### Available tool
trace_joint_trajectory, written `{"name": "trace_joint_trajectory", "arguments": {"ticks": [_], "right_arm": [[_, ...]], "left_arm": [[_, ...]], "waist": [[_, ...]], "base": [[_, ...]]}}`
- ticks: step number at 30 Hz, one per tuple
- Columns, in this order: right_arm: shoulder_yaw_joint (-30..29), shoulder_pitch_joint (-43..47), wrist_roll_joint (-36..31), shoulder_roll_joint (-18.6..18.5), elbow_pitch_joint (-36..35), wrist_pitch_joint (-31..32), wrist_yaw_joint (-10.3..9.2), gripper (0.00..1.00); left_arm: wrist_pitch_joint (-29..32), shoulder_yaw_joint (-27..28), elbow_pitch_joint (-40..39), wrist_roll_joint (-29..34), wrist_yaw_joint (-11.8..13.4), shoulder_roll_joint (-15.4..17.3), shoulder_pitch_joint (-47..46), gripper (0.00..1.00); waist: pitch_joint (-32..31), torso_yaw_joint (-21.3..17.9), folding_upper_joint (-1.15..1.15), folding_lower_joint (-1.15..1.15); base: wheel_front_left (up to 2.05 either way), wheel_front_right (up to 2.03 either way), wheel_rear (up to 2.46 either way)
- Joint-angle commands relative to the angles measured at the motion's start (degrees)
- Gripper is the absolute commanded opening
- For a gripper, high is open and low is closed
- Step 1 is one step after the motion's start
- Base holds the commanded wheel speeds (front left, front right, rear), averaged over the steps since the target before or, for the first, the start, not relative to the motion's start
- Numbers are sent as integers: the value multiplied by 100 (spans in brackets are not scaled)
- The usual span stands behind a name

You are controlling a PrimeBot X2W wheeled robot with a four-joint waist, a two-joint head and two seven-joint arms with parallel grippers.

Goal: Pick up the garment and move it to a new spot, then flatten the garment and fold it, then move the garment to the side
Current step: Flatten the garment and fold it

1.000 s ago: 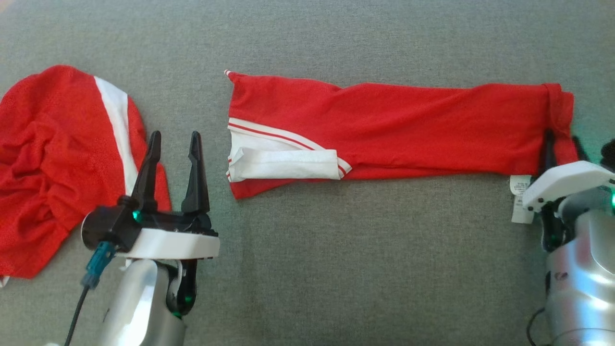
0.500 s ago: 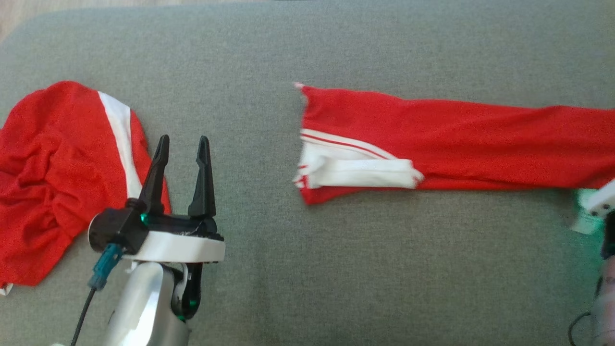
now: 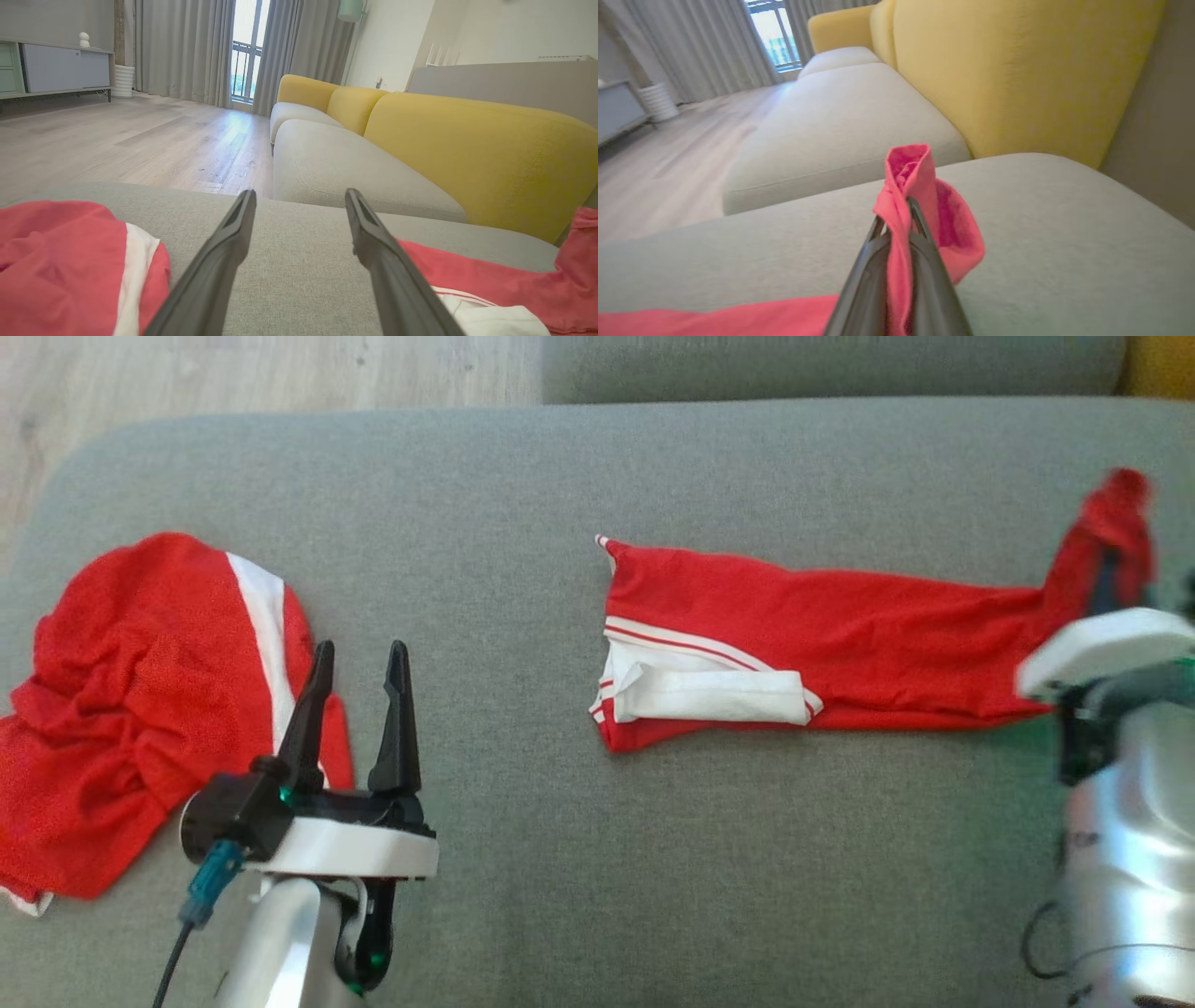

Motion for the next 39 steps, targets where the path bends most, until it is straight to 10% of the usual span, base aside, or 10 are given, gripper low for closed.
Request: {"name": "trace_joint_trajectory", "arguments": {"ticks": [1,16,35,36,37,38,39], "right_arm": [[509,-281,327,64,-65,-24,-4,0],[4347,151,3010,68,-41,-128,-4,0],[5356,17,3653,68,568,-356,-4,0],[5452,12,3706,68,580,-354,-4,7],[5546,6,3758,68,582,-363,-4,78],[5663,13,3843,68,542,-378,-4,100],[5819,34,3965,68,443,-402,-4,100]], "left_arm": [[-29,152,-171,-15,46,40,-33,100],[-29,228,-118,28,43,40,168,100],[-29,-46,-29,-119,81,40,107,100],[-29,-71,-22,-128,84,40,104,100],[-29,-95,-16,-136,88,40,102,100],[-29,-116,-12,-143,94,40,99,100],[-29,-132,-6,-150,100,40,100,100]], "waist": [[-94,60,0,1],[-322,573,0,1],[-115,1164,0,1],[-119,1182,0,1],[-122,1196,0,1],[-127,1212,0,1],[-137,1223,0,1]], "base": [[0,0,0],[0,0,0],[0,0,0],[0,0,0],[0,0,0],[0,0,0],[0,0,0]]}}
